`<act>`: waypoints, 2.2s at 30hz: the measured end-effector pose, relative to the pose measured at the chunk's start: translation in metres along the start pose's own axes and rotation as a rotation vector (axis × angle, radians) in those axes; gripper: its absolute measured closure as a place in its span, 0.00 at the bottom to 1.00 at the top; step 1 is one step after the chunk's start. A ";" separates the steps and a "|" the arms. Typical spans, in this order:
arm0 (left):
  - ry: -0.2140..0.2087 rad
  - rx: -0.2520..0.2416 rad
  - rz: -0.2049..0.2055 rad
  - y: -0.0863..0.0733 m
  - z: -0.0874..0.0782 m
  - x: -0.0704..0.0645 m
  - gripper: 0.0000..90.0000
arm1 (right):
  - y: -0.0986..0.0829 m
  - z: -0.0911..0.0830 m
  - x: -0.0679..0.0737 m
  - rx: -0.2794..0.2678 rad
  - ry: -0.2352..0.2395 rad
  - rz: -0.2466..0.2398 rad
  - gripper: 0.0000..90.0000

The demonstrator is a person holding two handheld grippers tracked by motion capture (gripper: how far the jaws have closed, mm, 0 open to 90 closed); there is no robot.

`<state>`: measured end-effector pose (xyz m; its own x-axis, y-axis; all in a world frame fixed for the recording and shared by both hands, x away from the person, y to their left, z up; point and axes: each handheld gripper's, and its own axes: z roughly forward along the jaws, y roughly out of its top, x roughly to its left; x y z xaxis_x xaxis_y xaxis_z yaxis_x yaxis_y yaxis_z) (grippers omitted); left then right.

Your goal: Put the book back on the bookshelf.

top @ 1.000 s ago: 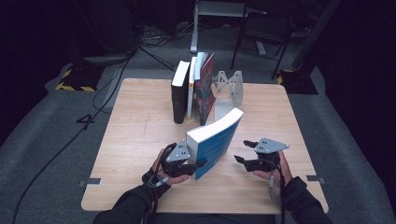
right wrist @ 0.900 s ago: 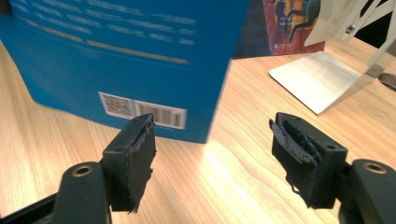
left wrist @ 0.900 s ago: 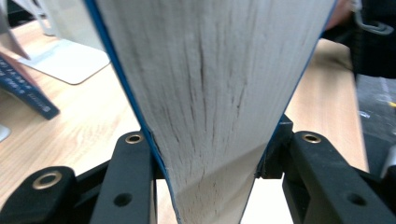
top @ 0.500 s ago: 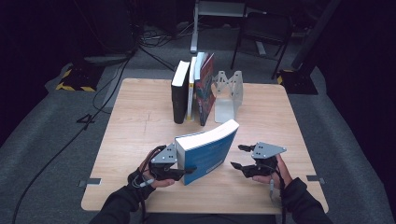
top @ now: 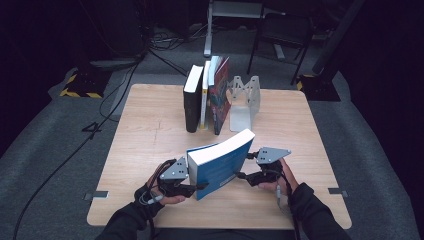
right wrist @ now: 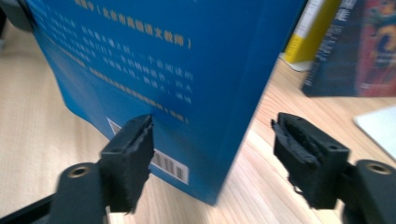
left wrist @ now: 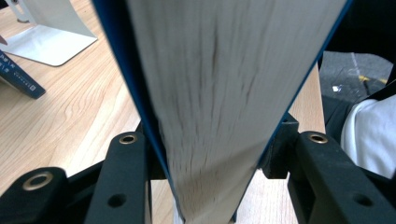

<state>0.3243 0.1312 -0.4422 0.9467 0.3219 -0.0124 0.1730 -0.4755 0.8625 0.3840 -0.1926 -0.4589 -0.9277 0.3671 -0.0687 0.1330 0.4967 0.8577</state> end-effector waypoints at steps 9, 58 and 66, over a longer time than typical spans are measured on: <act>0.109 0.024 0.017 -0.009 -0.001 -0.009 0.61 | 0.001 0.009 0.000 0.022 0.064 -0.026 0.37; 0.136 0.047 0.041 0.039 0.086 0.027 0.24 | 0.019 -0.107 0.041 -0.067 -0.134 -0.038 0.66; 0.174 0.058 0.030 0.033 0.090 0.023 0.27 | 0.032 -0.112 0.039 -0.055 -0.129 0.016 0.63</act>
<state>0.3767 0.0493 -0.4597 0.8911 0.4414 0.1055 0.1652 -0.5321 0.8304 0.3130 -0.2508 -0.3765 -0.8725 0.4746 -0.1164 0.1252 0.4474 0.8855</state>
